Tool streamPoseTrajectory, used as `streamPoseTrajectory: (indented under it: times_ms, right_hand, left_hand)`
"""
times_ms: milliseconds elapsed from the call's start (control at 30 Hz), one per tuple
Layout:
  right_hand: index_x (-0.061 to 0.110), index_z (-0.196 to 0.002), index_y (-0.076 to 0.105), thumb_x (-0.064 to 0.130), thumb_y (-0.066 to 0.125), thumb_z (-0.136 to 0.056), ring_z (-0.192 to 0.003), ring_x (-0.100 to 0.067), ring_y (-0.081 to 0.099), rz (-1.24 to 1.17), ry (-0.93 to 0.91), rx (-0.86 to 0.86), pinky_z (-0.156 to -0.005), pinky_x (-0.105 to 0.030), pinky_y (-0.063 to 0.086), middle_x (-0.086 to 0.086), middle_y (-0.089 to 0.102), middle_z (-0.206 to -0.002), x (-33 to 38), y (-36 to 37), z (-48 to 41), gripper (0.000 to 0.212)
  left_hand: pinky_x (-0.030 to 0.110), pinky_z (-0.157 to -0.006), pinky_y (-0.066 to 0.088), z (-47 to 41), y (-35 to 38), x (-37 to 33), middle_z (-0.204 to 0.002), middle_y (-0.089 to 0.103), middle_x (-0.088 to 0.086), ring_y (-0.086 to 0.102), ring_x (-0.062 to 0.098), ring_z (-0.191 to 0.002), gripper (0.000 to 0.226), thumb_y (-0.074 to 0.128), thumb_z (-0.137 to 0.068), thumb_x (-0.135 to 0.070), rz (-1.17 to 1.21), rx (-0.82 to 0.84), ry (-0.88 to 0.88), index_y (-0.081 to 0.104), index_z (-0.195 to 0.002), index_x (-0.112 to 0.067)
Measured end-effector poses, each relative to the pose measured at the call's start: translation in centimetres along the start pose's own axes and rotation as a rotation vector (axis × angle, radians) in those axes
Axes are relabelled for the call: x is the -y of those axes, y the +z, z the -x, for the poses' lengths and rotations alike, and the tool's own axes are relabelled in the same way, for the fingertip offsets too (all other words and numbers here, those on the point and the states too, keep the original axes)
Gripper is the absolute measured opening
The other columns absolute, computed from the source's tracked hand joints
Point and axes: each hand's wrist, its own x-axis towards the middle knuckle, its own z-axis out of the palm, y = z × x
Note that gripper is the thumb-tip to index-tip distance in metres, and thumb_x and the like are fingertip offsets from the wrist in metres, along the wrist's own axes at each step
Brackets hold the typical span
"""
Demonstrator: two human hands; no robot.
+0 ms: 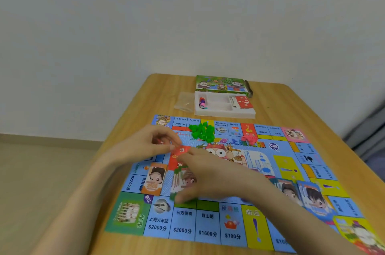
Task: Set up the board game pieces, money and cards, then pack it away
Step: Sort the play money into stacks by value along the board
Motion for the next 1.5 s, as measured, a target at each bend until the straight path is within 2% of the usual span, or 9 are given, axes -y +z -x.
streamPoseTrajectory:
  times_ms: [133,333,533,767,867,1067,1233,1367,1500]
  right_hand:
    - [0.004,-0.120,0.052,0.035,0.072,-0.080,-0.106,-0.027,0.052,0.071,0.046,0.022,-0.088,-0.041,0.047,-0.012,0.055,-0.115,-0.2,-0.6,-1.1,0.054]
    - [0.007,-0.096,0.048,0.027,0.077,-0.076,-0.079,-0.020,0.050,0.061,0.080,0.134,-0.059,-0.027,0.041,-0.008,0.055,-0.095,0.1,-1.1,-2.3,0.040]
    - [0.005,-0.109,0.052,0.020,0.078,-0.075,-0.080,-0.018,0.052,-0.032,0.053,0.122,-0.057,-0.025,0.040,-0.009,0.059,-0.099,-0.1,-1.0,-2.4,0.045]
    - [0.013,-0.087,0.068,0.012,0.079,-0.072,-0.064,-0.008,0.053,-0.568,0.144,-0.249,-0.056,-0.018,0.041,0.006,0.059,-0.071,-2.8,-2.3,-2.2,0.018]
    - [0.015,-0.080,0.067,0.013,0.082,-0.069,-0.062,-0.010,0.054,-0.589,0.154,-0.321,-0.055,-0.021,0.042,0.004,0.060,-0.069,-3.6,-2.0,-2.4,0.018]
    - [0.018,-0.075,0.064,0.018,0.079,-0.074,-0.062,-0.011,0.055,-0.438,0.127,-0.409,-0.056,-0.022,0.045,-0.008,0.067,-0.077,-3.8,-1.5,-2.6,0.015]
    - [0.013,-0.076,0.072,0.026,0.064,-0.088,-0.047,0.000,0.051,-0.397,0.098,-0.462,-0.050,-0.008,0.040,0.003,0.064,-0.061,-3.9,-1.3,-2.3,0.020]
    - [0.009,-0.082,0.075,0.023,0.060,-0.091,-0.062,-0.016,0.061,-0.354,0.115,-0.479,-0.057,-0.018,0.043,-0.006,0.070,-0.071,-4.1,-1.1,-2.2,0.023]
    - [0.002,-0.064,0.065,0.026,0.056,-0.094,-0.051,-0.018,0.046,-0.368,0.133,-0.494,-0.058,-0.029,0.043,-0.018,0.062,-0.063,-4.1,-0.9,-2.1,0.040]
  left_hand:
    - [0.022,-0.075,0.052,-0.3,-0.2,0.5,-0.076,0.065,-0.006,0.061,0.000,-0.071,0.016,0.060,-0.090,-0.006,0.042,-0.041,-0.013,0.069,-0.087,-0.020]
    - [0.010,-0.066,0.048,-0.3,0.3,0.4,-0.080,0.067,-0.002,0.063,-0.002,-0.070,0.012,0.060,-0.090,-0.005,0.024,-0.018,0.006,0.069,-0.091,-0.012]
    - [0.029,-0.079,0.053,-0.5,0.3,1.1,-0.083,0.071,0.003,0.067,0.016,-0.081,0.016,0.059,-0.091,-0.006,-0.011,0.059,0.017,0.069,-0.091,-0.018]
    - [0.032,-0.056,0.040,-0.3,1.4,0.6,-0.070,0.063,0.005,0.048,0.027,-0.059,0.038,0.058,-0.081,-0.060,0.068,0.098,0.103,0.071,-0.090,-0.025]
    - [0.047,-0.057,0.043,-0.6,2.1,0.6,-0.071,0.060,0.022,0.051,0.035,-0.061,0.016,0.069,-0.079,-0.047,-0.004,-0.072,0.188,0.073,-0.083,-0.032]
    - [0.016,-0.053,0.035,-0.8,2.8,1.1,-0.064,0.063,0.005,0.052,0.005,-0.061,0.007,0.070,-0.085,-0.014,-0.295,-0.231,0.255,0.073,-0.091,-0.016]
    - [0.014,-0.058,0.040,-0.7,3.0,0.9,-0.065,0.060,-0.008,0.055,-0.004,-0.069,0.012,0.065,-0.088,-0.017,-0.363,-0.212,0.273,0.072,-0.098,-0.016]
    - [0.010,-0.060,0.040,-0.8,3.1,1.0,-0.071,0.063,-0.002,0.055,-0.008,-0.073,0.024,0.065,-0.089,-0.020,-0.391,-0.164,0.268,0.067,-0.113,-0.020]
    - [0.010,-0.061,0.041,-0.8,3.2,1.1,-0.078,0.065,-0.003,0.057,-0.004,-0.072,0.030,0.063,-0.090,-0.022,-0.412,-0.152,0.259,0.063,-0.120,-0.023]
